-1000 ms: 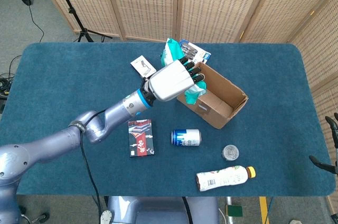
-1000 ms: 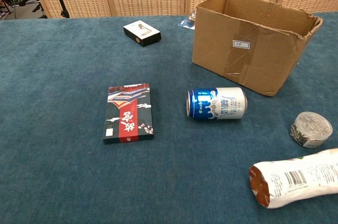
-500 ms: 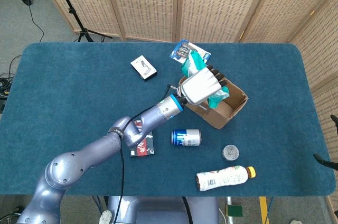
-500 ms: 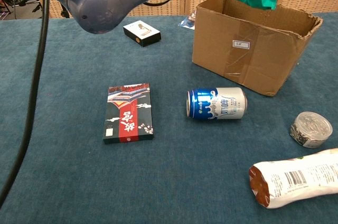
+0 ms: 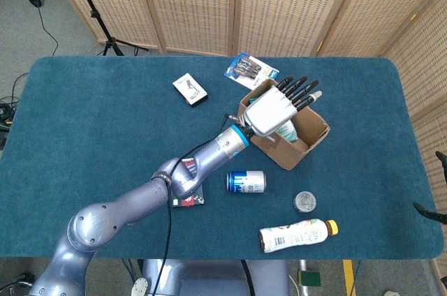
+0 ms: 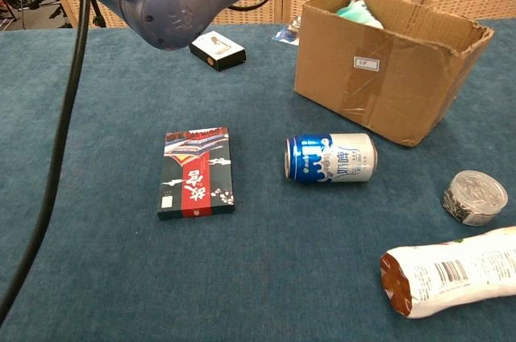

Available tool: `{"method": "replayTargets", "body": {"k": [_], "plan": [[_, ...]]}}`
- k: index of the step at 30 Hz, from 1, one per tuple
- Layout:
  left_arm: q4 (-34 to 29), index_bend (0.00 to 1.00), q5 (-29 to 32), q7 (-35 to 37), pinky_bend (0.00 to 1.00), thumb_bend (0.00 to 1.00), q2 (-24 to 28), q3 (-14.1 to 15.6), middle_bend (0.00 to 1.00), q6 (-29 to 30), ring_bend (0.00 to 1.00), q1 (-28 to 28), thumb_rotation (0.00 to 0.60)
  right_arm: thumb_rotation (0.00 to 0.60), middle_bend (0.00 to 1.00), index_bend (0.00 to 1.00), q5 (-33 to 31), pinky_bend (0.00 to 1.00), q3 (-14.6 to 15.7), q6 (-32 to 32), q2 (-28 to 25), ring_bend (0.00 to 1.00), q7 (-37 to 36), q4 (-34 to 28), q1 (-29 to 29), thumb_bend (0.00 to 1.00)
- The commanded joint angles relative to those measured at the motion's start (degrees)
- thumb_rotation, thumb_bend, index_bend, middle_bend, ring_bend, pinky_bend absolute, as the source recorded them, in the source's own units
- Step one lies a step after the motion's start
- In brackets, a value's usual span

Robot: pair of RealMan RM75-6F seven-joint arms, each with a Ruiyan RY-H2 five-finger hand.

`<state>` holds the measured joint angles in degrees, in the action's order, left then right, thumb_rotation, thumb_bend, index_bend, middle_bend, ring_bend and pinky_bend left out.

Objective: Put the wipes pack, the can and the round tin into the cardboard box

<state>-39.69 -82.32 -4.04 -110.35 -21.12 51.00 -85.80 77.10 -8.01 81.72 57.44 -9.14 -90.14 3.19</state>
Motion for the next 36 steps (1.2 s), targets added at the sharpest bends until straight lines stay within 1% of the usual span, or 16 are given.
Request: {"method": "replayTargets", "body": {"k": [1,6,9,11,13,14,16,18,21,25,29,33,36], "plan": [[-3.38,0.00,-0.11,1.15,0.17,0.00,3.13,-0.17,0.00,2.53,0.00,1.88,0.600,0.600,0.00,0.00,0.31,0.00,0.16,0.16,0.07,0.00,0.33,-0.19,-0.03,0.00],[-15.46,0.00,0.87,-0.09,0.17,0.00,12.34,0.90,0.00,5.95,0.00,8.60,0.600,0.600,0.00,0.00,1.81,0.00,0.48,1.76,0.19,0.00,0.85,-0.64,-0.46,0.00],[-23.35,0.00,2.30,-1.56,0.15,0.00,18.36,2.20,0.00,7.49,0.00,13.83,0.600,0.600,0.00,0.00,3.03,0.00,0.76,2.49,0.31,0.00,0.90,-0.50,-0.54,0.00],[-29.67,0.00,3.63,-2.38,0.15,0.00,23.66,3.80,0.00,9.10,0.00,18.85,0.600,0.600,0.00,0.00,3.92,0.00,0.80,3.20,0.55,0.00,0.92,-0.35,-0.54,0.00],[-37.47,0.00,5.48,-1.78,0.14,0.00,31.44,7.28,0.00,13.68,0.00,28.18,0.600,0.600,0.00,0.00,7.14,0.00,0.89,5.11,1.18,0.00,0.55,0.09,-0.13,0.00],[-41.22,0.00,5.51,-1.11,0.13,0.00,34.64,8.77,0.00,15.42,0.00,31.48,0.600,0.600,0.00,0.00,8.76,0.00,1.14,5.84,1.52,0.00,0.34,0.85,0.05,0.00],[-44.43,0.00,6.63,-1.12,0.12,0.00,37.61,10.46,0.00,17.18,0.00,35.44,0.600,0.600,0.00,0.00,11.31,0.00,1.46,6.88,1.95,0.00,0.10,1.97,0.51,0.00],[-47.28,0.00,8.81,-2.29,0.07,0.00,39.51,11.86,0.00,19.03,0.00,39.36,0.600,0.600,0.00,0.00,14.85,0.00,2.18,7.63,2.15,0.00,-0.38,3.24,1.33,0.00],[-49.88,0.00,11.17,-2.58,0.01,0.00,40.59,13.26,0.00,22.12,0.00,44.20,0.600,0.600,0.00,0.00,19.79,0.00,3.56,7.77,1.61,0.00,-1.61,3.93,2.76,0.00],[-52.95,0.00,13.35,-0.22,0.00,0.00,42.11,15.49,0.00,26.75,0.00,51.48,0.600,0.600,0.00,0.00,26.55,0.00,5.51,6.89,0.69,0.00,-0.44,3.44,5.30,0.00],[-54.92,0.00,12.90,0.65,0.00,0.00,43.79,17.37,0.00,30.02,0.00,56.52,0.600,0.600,0.00,0.00,30.80,0.00,7.18,2.92,-1.47,0.00,-0.37,-0.47,8.66,0.00],[-57.82,0.00,13.85,0.39,0.00,0.00,45.22,18.12,0.00,31.59,0.00,59.83,0.600,0.600,0.00,0.00,32.58,0.00,7.19,-1.44,-2.43,0.00,1.80,-3.87,12.07,0.00],[-60.72,0.00,13.88,-0.44,0.00,0.00,46.72,18.78,0.00,33.39,0.00,62.69,0.600,0.600,0.00,0.00,32.34,0.00,5.78,-9.69,-1.46,0.00,6.94,-7.99,17.31,0.00]]}}
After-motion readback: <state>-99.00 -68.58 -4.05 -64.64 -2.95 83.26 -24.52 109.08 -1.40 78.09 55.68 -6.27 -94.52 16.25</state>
